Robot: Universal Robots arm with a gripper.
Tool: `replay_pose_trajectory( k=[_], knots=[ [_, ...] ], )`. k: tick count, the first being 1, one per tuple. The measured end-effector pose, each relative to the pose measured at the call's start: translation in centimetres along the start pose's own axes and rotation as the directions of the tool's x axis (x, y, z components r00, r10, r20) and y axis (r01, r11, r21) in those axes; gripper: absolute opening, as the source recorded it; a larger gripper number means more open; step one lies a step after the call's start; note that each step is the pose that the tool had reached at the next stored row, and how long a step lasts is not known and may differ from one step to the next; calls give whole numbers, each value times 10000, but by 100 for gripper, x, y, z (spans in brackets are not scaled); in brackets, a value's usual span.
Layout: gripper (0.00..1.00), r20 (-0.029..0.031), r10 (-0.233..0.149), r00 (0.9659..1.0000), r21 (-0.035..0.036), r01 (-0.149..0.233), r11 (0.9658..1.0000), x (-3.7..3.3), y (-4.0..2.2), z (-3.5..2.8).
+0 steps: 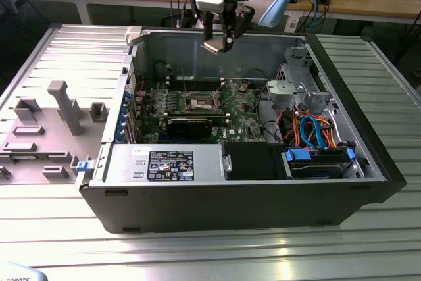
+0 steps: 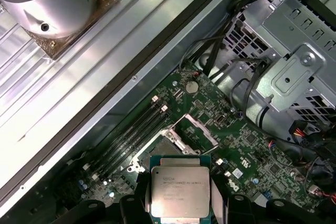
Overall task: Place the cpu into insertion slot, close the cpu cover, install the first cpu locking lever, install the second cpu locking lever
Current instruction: 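Place the cpu into insertion slot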
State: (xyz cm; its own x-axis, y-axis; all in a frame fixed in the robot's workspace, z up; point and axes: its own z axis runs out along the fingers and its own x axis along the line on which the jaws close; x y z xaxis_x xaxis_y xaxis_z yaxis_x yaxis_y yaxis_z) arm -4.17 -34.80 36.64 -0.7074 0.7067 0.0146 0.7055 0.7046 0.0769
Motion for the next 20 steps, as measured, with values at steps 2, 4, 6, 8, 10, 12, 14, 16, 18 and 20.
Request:
replay_pose_trajectory(
  k=[2,4,6,8,10,12,14,16,18,20],
  knots=[
    [54,5,68,10000,-1,-68,10000,0,0,1],
    [54,9,123,9999,-2,-123,9999,0,-1,2],
    [54,14,177,9998,-3,-177,9998,0,-1,2],
    [54,17,230,9997,-4,-230,9997,1,-1,3],
    [54,19,252,9997,-4,-252,9997,1,-1,3],
    [54,20,259,9997,-4,-259,9997,1,-1,3],
    [54,20,260,9997,-4,-260,9997,1,-1,3],
    [54,20,261,9997,-4,-261,9997,1,-1,3],
    [54,20,261,9997,-4,-261,9997,1,-1,3],
    [54,20,262,9997,-4,-262,9997,1,-1,4]
  ],
)
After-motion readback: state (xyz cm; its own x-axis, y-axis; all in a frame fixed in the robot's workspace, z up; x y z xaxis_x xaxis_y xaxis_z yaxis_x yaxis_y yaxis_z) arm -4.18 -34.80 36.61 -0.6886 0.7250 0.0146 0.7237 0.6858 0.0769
